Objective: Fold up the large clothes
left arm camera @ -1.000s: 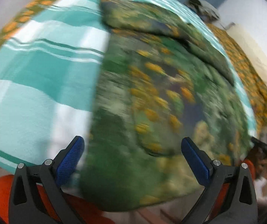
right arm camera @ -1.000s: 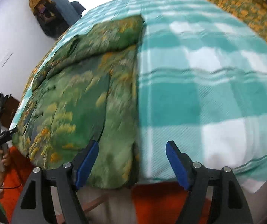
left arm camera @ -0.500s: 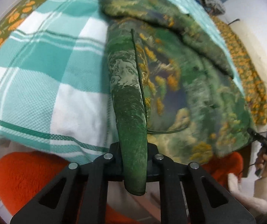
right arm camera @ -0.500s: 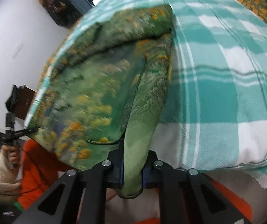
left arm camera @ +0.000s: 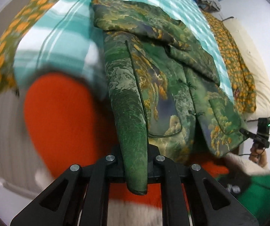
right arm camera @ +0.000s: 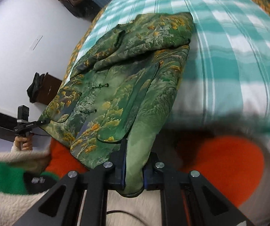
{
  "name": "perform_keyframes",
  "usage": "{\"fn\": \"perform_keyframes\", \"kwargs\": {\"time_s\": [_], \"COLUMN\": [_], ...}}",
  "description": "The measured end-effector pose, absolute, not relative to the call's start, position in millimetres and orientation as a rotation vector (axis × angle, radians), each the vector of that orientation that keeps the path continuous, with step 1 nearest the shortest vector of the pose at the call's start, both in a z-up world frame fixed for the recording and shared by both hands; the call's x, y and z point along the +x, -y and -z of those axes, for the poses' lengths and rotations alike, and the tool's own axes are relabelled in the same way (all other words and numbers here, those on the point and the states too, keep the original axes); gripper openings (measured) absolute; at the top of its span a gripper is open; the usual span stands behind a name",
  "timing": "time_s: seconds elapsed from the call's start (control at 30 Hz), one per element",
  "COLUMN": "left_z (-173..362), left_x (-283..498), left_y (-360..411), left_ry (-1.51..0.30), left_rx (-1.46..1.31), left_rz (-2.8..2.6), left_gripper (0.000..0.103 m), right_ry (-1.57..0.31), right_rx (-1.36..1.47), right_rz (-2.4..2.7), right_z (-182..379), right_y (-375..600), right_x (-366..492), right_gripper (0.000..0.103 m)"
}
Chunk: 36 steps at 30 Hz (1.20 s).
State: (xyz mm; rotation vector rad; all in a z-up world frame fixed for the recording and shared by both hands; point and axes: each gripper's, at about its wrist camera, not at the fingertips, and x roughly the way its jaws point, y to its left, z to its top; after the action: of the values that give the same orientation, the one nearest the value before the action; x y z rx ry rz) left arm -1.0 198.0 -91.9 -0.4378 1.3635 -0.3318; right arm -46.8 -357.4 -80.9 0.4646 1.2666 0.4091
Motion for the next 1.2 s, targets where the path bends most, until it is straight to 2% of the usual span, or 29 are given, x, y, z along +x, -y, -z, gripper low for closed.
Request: {"fn": "perform_keyframes", "kwargs": {"time_s": [0.07, 0.17, 0.37, 0.5, 0.57, 0.63, 0.67, 0.7, 0.73, 0.77, 0.83, 0.87, 0.9, 0.97, 1.03, 1.13, 1.2], "left_z": [83.0, 63.5, 42.8, 65.4, 90.0, 114.5, 124.1, 130.5, 129.3, 123.1, 104.2, 92.5, 84.5, 78.8, 89.1, 123.4, 144.3], "left_x": [-2.2, 29.7, 164.3, 249.2, 275.8, 283.7, 283.1, 283.2, 278.5, 271.8, 258.6, 253.0, 249.0, 246.7, 247.5, 264.1, 281.7], "left_y": [-202.5, -207.1, -200.9, -196.4, -188.9, -191.0, -192.2, -195.1, -198.0, -205.2, -218.3, -223.6, -226.4, -226.0, -210.0, -174.7, -155.9], "left_ry": [-1.352, -1.231, -1.039, -1.015, -1.029, -1.083, -1.110, -1.117, -1.104, -1.063, -0.982, -0.939, -0.920, -0.922, -0.980, -1.105, -1.128], "left_rx": [-0.501, -0.609, -0.627, -0.613, -0.602, -0.604, -0.611, -0.651, -0.681, -0.715, -0.693, -0.657, -0.619, -0.545, -0.428, -0.289, -0.272], "left_rz": [0.341, 0.400, 0.396, 0.296, 0.273, 0.232, 0.205, 0.203, 0.218, 0.243, 0.239, 0.243, 0.263, 0.318, 0.385, 0.337, 0.260], "left_gripper": [0.009, 0.009, 0.009, 0.010, 0.020, 0.023, 0.028, 0.032, 0.049, 0.073, 0.097, 0.098, 0.099, 0.101, 0.102, 0.101, 0.097], "right_ry": [-1.261, -1.169, -0.902, -0.860, -0.866, -0.905, -0.940, -0.965, -0.957, -0.933, -0.859, -0.844, -0.829, -0.799, -0.849, -0.949, -0.982], "right_rx": [0.526, 0.647, 0.748, 0.776, 0.768, 0.782, 0.814, 0.858, 0.909, 0.941, 1.000, 0.998, 0.987, 0.888, 0.690, 0.343, 0.223], "right_rz": [-0.425, -0.458, -0.450, -0.324, -0.266, -0.194, -0.171, -0.159, -0.160, -0.167, -0.237, -0.265, -0.275, -0.284, -0.247, -0.168, -0.122], "right_z": [75.7, 62.0, 48.1, 77.5, 103.0, 137.6, 155.8, 168.2, 174.4, 175.2, 162.4, 153.5, 148.0, 123.9, 109.9, 114.7, 129.4], "right_y": [359.1, 367.6, 392.7, 410.3, 413.7, 411.4, 409.0, 410.0, 409.7, 411.5, 415.9, 418.5, 420.9, 424.7, 416.3, 381.5, 358.5], "right_x": [-53.6, -39.4, 94.9, 191.1, 221.8, 244.1, 251.0, 252.4, 251.9, 249.7, 241.2, 238.2, 236.0, 230.1, 235.5, 252.9, 269.5], "right_gripper": [0.013, 0.012, 0.012, 0.012, 0.012, 0.013, 0.017, 0.029, 0.037, 0.048, 0.071, 0.093, 0.099, 0.099, 0.100, 0.100, 0.100]}}
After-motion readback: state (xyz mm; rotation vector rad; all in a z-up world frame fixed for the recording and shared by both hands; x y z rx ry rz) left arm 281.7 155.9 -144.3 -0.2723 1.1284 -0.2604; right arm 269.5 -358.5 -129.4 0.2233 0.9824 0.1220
